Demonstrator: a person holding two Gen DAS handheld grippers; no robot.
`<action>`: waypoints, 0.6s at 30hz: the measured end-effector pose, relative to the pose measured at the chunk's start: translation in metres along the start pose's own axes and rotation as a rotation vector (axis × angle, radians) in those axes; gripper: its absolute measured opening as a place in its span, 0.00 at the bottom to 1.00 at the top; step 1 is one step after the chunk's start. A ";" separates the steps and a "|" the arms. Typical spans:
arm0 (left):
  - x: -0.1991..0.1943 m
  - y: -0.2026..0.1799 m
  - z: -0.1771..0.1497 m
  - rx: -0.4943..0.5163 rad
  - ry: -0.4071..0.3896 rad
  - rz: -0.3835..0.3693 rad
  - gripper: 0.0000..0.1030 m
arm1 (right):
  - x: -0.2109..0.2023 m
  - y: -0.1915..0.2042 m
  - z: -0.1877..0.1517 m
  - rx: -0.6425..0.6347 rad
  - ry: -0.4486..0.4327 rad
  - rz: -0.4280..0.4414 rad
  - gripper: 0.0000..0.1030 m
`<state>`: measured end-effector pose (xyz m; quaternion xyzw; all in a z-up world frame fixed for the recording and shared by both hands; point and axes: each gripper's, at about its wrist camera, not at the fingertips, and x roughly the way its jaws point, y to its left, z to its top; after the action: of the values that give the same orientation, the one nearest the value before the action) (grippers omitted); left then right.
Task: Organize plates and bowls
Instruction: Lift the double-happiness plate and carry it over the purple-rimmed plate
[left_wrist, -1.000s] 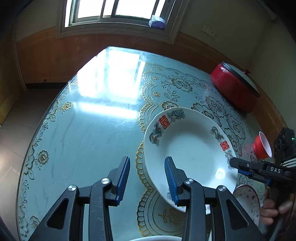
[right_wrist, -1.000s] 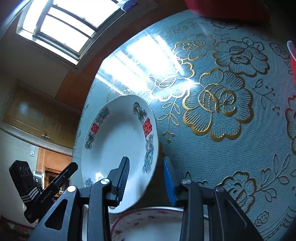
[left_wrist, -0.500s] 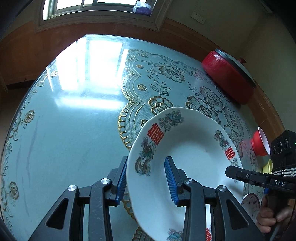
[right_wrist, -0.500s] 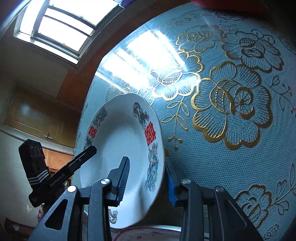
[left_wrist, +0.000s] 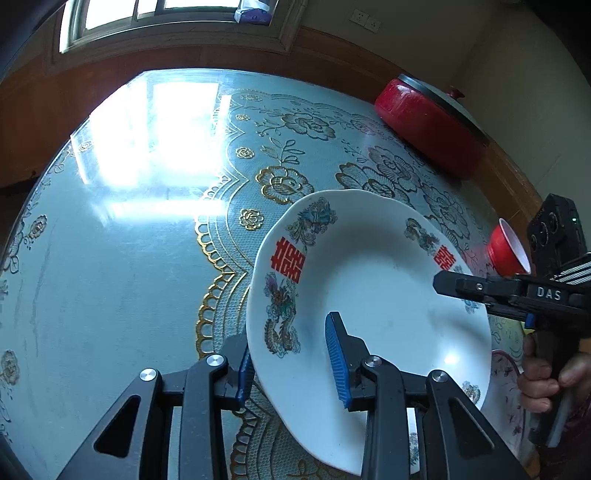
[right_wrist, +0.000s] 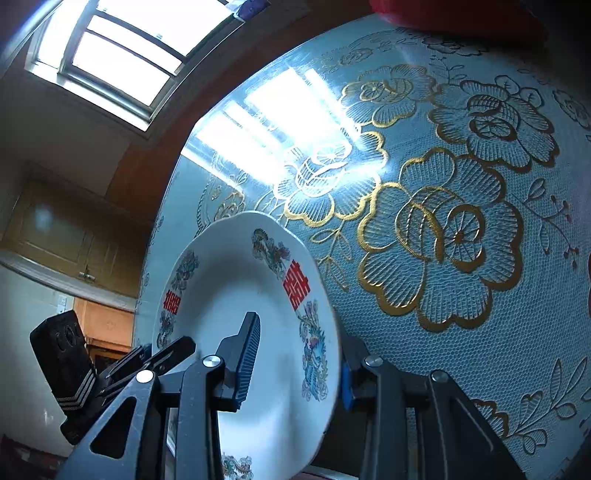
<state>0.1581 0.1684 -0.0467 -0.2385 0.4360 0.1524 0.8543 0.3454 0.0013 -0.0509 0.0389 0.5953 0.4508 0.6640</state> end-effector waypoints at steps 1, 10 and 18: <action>0.001 -0.001 0.002 0.001 0.005 0.011 0.33 | 0.000 0.001 0.000 -0.013 0.009 0.002 0.36; -0.008 -0.003 -0.009 -0.052 -0.015 -0.008 0.34 | -0.001 0.013 -0.012 -0.116 -0.016 -0.062 0.37; -0.022 -0.016 -0.017 -0.026 -0.050 -0.024 0.33 | -0.010 0.000 -0.015 -0.068 -0.003 -0.044 0.37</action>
<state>0.1418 0.1445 -0.0326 -0.2511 0.4097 0.1540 0.8634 0.3343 -0.0117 -0.0476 0.0043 0.5793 0.4560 0.6756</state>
